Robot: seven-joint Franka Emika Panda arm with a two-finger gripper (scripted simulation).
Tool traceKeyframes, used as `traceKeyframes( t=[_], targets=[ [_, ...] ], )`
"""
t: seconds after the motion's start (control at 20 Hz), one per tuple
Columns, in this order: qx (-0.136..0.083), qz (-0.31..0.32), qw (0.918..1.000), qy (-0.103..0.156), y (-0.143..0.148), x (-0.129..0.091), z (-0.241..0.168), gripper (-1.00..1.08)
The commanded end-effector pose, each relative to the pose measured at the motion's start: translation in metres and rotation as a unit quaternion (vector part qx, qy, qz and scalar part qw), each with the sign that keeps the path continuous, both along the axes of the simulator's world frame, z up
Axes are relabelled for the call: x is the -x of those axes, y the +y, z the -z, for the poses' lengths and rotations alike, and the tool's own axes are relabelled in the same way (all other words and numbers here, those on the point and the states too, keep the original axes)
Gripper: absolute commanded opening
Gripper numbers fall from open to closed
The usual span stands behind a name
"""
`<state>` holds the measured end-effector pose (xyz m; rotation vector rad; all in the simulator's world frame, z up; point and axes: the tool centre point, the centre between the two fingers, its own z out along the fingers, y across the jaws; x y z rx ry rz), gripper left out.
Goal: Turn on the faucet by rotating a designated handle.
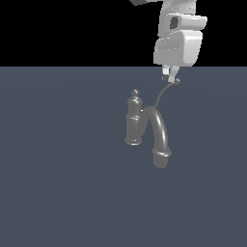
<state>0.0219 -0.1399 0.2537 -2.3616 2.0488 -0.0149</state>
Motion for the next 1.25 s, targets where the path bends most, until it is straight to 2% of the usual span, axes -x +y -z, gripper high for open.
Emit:
traceKeyframes(
  t=[0.0,1.2],
  targets=[
    [0.000,0.002,1.0000,0.001,-0.001,-0.008,0.004,-1.00],
    [0.002,0.013,0.9999,0.008,-0.005,-0.068,0.011,-1.00]
  ],
)
